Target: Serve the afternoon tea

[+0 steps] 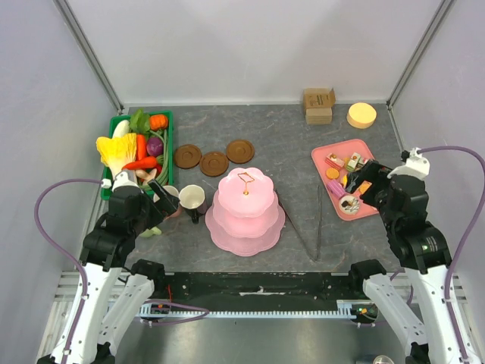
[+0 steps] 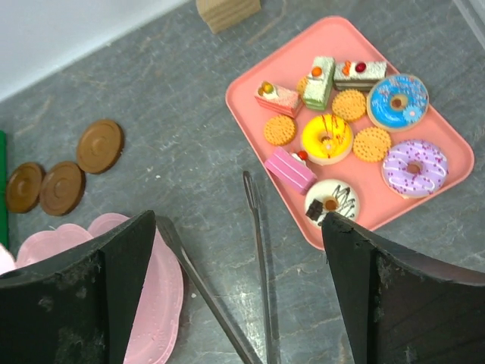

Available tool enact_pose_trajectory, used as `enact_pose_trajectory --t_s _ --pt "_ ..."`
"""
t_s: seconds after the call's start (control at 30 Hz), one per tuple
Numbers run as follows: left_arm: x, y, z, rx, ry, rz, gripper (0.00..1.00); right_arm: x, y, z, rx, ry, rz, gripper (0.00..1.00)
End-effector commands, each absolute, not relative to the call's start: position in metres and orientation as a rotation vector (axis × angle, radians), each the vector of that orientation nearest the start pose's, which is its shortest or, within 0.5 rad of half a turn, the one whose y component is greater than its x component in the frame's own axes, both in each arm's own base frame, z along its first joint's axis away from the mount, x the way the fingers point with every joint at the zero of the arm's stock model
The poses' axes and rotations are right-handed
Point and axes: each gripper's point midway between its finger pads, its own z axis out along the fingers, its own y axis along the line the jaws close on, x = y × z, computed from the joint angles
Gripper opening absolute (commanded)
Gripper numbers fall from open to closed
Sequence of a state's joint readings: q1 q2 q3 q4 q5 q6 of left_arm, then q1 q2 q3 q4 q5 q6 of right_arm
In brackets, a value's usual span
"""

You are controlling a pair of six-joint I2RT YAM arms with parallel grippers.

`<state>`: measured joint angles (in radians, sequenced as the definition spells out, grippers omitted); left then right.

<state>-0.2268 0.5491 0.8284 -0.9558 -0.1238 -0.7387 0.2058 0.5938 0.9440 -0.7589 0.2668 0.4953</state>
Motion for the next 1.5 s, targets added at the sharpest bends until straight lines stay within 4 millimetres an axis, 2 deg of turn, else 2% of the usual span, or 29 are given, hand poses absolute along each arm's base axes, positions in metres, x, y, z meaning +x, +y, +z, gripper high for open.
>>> enact_pose_trajectory --t_s 0.0,0.13,0.2,0.3,0.4,0.57,0.67,0.77,0.83,1.0,1.13,1.3,1.47 --pt "0.186 -0.049 0.207 -0.594 2.154 -0.381 0.99 0.214 0.024 0.321 0.371 1.757 0.273 0.98" --pt "0.187 -0.047 0.206 -0.578 2.157 -0.362 0.98 0.204 0.049 0.34 0.181 1.734 0.381 0.98" --pt "0.186 -0.045 0.205 -0.571 2.158 -0.345 0.98 0.201 0.057 0.347 0.139 1.722 0.424 0.98" --pt "0.185 -0.044 0.205 -0.572 2.153 -0.344 0.99 0.201 0.073 0.345 0.044 1.752 0.482 0.98" --pt "0.184 -0.044 0.204 -0.572 2.152 -0.349 0.98 0.205 0.101 0.319 -0.082 1.901 0.595 0.98" --pt "0.184 -0.043 0.198 -0.591 2.159 -0.337 0.98 0.223 0.123 0.268 -0.135 2.098 0.629 0.98" --pt "0.184 -0.042 0.196 -0.594 2.164 -0.333 0.98 0.225 0.135 0.223 -0.135 2.23 0.477 0.98" --pt "0.184 -0.041 0.196 -0.596 2.161 -0.324 0.98 0.219 0.137 0.174 -0.154 2.375 0.184 0.98" --pt "0.184 -0.04 0.195 -0.601 2.161 -0.322 0.98 0.212 0.138 0.152 -0.169 2.409 0.023 0.98" --pt "0.184 -0.04 0.192 -0.603 2.169 -0.313 0.99 0.184 0.138 0.097 -0.197 2.559 -0.119 0.98" --pt "0.184 -0.04 0.191 -0.606 2.171 -0.309 0.99 0.166 0.129 0.072 -0.181 2.626 -0.151 0.98" --pt "0.185 -0.039 0.19 -0.618 2.17 -0.303 0.99 0.154 0.136 0.049 -0.215 2.681 -0.068 0.98" --pt "0.185 -0.038 0.189 -0.617 2.174 -0.3 0.99 0.162 0.136 0.035 -0.164 2.642 -0.077 0.98"
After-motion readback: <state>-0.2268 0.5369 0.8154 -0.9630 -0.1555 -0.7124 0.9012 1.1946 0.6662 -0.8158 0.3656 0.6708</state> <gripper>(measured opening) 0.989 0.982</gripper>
